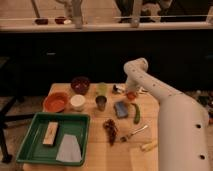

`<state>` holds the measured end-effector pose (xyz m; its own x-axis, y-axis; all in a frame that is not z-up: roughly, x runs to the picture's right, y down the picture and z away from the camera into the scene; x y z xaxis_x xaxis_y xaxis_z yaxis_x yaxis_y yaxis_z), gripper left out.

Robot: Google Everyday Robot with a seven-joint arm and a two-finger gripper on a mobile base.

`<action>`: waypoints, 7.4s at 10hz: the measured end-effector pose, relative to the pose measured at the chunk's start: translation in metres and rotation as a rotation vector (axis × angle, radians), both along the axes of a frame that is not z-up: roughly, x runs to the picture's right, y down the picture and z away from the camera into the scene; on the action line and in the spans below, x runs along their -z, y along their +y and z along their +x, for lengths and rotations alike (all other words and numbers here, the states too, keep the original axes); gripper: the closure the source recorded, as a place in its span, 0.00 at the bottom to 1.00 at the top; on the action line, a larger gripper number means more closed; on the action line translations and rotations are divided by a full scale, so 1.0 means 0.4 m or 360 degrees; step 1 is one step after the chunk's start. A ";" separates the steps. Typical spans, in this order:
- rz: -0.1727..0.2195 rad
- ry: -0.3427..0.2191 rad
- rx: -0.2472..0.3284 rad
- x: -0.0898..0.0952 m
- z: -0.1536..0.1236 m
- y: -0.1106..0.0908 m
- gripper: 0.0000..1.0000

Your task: Place apple in purple bowl

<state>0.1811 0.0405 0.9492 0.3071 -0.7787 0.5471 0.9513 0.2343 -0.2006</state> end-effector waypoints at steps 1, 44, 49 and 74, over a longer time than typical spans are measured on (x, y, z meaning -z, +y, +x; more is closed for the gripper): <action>0.0010 0.0007 0.0010 0.010 -0.004 -0.009 1.00; 0.0322 -0.0690 0.0329 0.104 -0.660 -0.251 1.00; 0.0407 -0.0739 0.0355 0.083 -0.705 -0.260 1.00; 0.0555 -0.0828 0.0325 -0.001 -0.807 -0.325 0.20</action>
